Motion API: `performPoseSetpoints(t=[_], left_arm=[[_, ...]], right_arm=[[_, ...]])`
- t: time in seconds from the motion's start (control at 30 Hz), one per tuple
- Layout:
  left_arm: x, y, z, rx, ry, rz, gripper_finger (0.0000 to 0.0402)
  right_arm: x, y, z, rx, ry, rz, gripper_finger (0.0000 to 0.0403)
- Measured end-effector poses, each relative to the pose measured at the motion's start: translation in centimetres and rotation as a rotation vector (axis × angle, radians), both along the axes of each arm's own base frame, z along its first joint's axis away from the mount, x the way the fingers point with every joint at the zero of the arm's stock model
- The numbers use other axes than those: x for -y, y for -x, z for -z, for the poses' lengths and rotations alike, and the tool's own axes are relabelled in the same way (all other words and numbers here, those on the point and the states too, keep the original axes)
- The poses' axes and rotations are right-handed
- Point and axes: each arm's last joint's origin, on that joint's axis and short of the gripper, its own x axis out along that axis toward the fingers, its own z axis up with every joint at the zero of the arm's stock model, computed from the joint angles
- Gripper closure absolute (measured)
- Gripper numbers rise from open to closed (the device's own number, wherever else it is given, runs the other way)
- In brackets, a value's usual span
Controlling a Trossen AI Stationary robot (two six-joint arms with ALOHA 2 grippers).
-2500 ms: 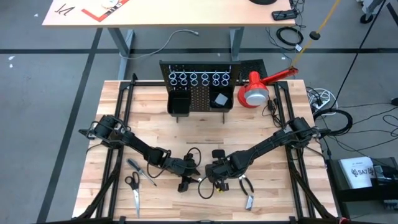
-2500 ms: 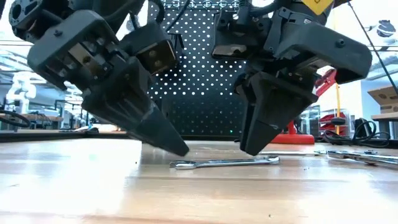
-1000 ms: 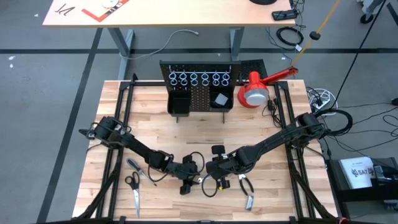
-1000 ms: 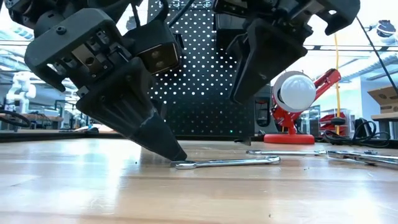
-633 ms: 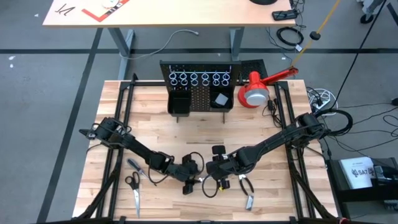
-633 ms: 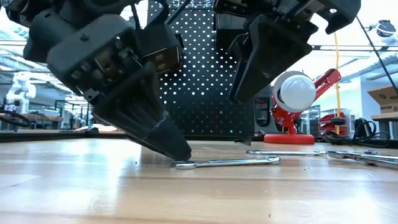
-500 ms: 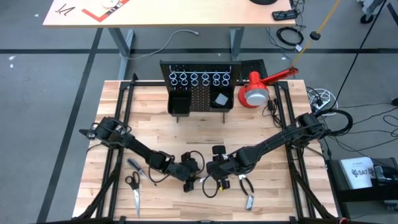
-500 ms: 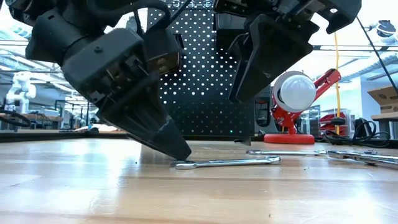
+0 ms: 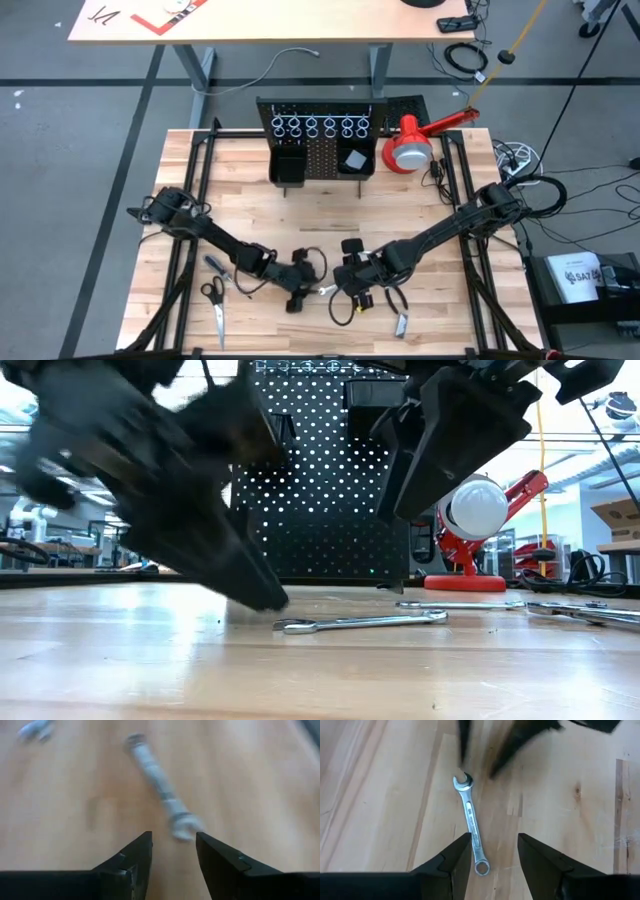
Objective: Hang tools onto peg board
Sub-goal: Hang the bottom wrench on the pegboard
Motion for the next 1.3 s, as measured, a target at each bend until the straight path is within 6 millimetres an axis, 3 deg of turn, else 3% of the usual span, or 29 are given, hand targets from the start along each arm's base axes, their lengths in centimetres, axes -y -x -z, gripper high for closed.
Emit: performPoseSetpoints(t=[0.3,0.57,0.8,1.0,1.13,1.3], left_arm=[[1.1,0.3,-0.9,0.058,-0.050,0.091,0.0254],[1.6,0.7,-3.6,0.171,-0.099,0.216,0.0388],[1.7,2.0,-8.6,0.332,-0.106,0.271,0.0396],[0.1,4.6,-13.8,0.409,-0.147,0.237,0.0398],[-0.9,6.0,-14.9,0.368,-0.208,0.180,0.0399],[-1.3,6.3,-15.5,0.383,-0.233,0.151,0.0398]], right_arm=[[0.0,0.0,0.0,0.001,0.010,-0.016,0.0245],[-0.2,0.1,0.0,-0.002,0.026,-0.063,0.0245],[-0.2,0.1,0.0,0.000,0.045,-0.093,0.0245],[-0.4,0.2,0.0,-0.011,0.031,-0.113,0.0245],[-1.1,0.4,0.7,-0.036,0.052,-0.187,0.0245],[-1.5,0.1,2.4,-0.071,0.095,-0.249,0.0245]])
